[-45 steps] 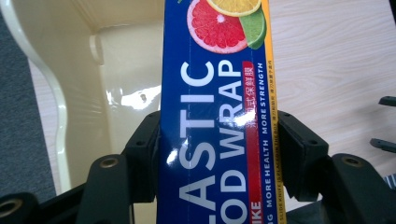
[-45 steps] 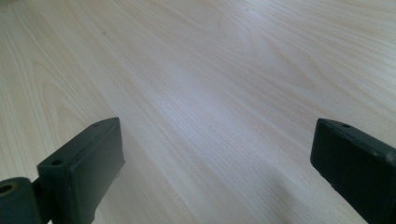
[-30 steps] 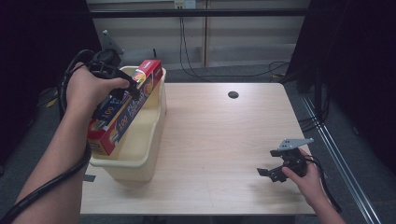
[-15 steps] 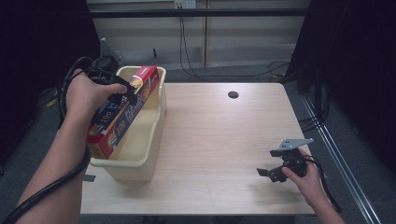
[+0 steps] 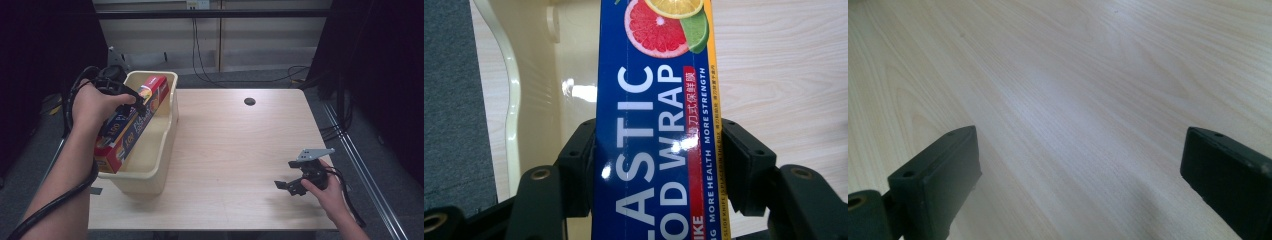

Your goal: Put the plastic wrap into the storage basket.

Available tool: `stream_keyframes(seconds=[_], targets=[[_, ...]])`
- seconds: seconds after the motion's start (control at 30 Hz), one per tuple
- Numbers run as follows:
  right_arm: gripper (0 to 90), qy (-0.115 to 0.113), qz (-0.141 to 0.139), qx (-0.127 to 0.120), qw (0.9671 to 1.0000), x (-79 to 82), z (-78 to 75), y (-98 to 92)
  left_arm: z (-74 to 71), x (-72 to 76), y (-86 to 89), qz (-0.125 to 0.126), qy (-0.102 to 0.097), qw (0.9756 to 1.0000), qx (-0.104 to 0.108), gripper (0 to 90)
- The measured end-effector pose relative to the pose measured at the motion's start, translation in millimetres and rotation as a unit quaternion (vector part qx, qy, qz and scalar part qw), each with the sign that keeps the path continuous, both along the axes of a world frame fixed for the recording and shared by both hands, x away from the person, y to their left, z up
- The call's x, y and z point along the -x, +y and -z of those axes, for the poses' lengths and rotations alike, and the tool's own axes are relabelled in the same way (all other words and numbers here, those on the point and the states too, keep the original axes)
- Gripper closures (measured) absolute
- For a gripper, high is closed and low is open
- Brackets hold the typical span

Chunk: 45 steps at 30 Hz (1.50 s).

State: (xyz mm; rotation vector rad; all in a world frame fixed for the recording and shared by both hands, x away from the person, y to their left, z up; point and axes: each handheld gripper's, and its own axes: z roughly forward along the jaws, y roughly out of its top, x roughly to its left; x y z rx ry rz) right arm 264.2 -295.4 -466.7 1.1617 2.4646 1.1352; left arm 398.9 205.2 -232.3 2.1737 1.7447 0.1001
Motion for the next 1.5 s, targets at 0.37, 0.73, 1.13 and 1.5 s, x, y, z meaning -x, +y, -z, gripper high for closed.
stream_keyframes(seconds=[0.37, 0.73, 1.13, 1.5], targets=[[2.7, 0.0, -0.002, 0.0, 1.0, -0.2, 0.2, -0.1, 10.8, -1.4, -0.7, -0.005, 0.009, 0.9999, 0.002, 40.9], [2.7, 0.0, 0.0, -0.002, 1.0, -0.4, 0.5, 0.4, 22.6, -2.1, -0.8, -0.01, 0.017, 0.9998, 0.004, 40.9], [2.7, -0.002, 0.0, -0.003, 1.0, -0.6, 0.0, 0.2, 35.0, -3.2, 2.0, -0.015, 0.029, 0.9995, 0.005, 40.8], [2.7, -0.003, 0.0, -0.002, 1.0, -0.7, 0.1, 0.2, 46.8, -3.1, 2.5, -0.015, 0.043, 0.999, 0.005, 40.8]])
